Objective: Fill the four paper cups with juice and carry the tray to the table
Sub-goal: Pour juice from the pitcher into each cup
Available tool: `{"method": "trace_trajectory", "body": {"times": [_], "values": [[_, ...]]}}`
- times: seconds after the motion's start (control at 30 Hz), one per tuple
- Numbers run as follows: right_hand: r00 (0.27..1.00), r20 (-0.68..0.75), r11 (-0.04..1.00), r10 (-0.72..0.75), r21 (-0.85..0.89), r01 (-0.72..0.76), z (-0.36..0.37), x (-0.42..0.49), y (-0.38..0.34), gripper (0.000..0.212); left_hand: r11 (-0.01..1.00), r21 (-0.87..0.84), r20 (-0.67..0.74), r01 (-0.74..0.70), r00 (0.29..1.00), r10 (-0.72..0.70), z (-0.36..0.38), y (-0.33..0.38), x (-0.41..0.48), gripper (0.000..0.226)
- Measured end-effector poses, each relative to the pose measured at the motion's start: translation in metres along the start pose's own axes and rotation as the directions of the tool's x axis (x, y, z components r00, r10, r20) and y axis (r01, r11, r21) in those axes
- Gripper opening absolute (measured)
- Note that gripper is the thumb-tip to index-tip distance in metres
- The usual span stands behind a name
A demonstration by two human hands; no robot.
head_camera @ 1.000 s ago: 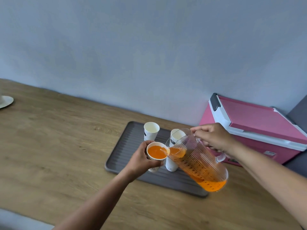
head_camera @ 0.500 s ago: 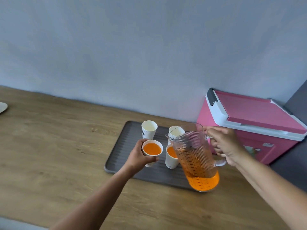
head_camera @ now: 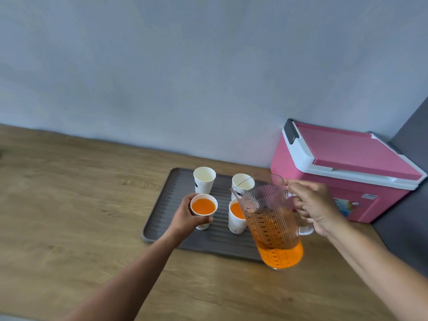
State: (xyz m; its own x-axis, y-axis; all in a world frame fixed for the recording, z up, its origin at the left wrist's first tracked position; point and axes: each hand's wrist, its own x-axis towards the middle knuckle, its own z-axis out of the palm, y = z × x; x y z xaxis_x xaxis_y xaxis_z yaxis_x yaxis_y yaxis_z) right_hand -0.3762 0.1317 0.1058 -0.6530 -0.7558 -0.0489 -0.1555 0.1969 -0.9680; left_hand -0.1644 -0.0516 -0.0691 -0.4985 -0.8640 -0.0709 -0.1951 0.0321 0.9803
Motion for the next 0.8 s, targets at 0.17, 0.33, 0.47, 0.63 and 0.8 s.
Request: {"method": "trace_trajectory", "body": {"times": [0.17, 0.33, 0.47, 0.63, 0.8], "values": [[1.0, -0.011, 1.0, -0.006, -0.009, 0.006, -0.005, 0.006, 0.003, 0.015, 0.998, 0.057, 0.042, 0.011, 0.999, -0.014, -0.003, 0.004, 0.0, 0.09], [1.0, -0.03, 1.0, 0.005, 0.005, -0.005, -0.012, 0.015, -0.001, 0.016, 0.958, 0.255, -0.042, -0.135, 0.988, 0.151, -0.002, 0.04, -0.001, 0.106], [0.997, -0.075, 1.0, 0.005, -0.001, -0.005, -0.019, 0.024, 0.0, 0.021, 0.93, 0.242, -0.115, -0.278, 0.943, 0.312, 0.007, 0.078, 0.011, 0.067], [0.994, -0.111, 1.0, 0.004, -0.004, -0.004, -0.027, 0.034, 0.0, 0.024, 0.952, 0.23, 0.111, -0.2, 0.978, 0.178, 0.041, 0.098, 0.053, 0.073], [0.989, -0.149, 1.0, 0.019, -0.016, -0.022, -0.032, 0.045, 0.004, 0.026, 0.898, 0.424, 0.239, -0.113, 0.971, 0.009, 0.071, 0.087, 0.098, 0.106]]}}
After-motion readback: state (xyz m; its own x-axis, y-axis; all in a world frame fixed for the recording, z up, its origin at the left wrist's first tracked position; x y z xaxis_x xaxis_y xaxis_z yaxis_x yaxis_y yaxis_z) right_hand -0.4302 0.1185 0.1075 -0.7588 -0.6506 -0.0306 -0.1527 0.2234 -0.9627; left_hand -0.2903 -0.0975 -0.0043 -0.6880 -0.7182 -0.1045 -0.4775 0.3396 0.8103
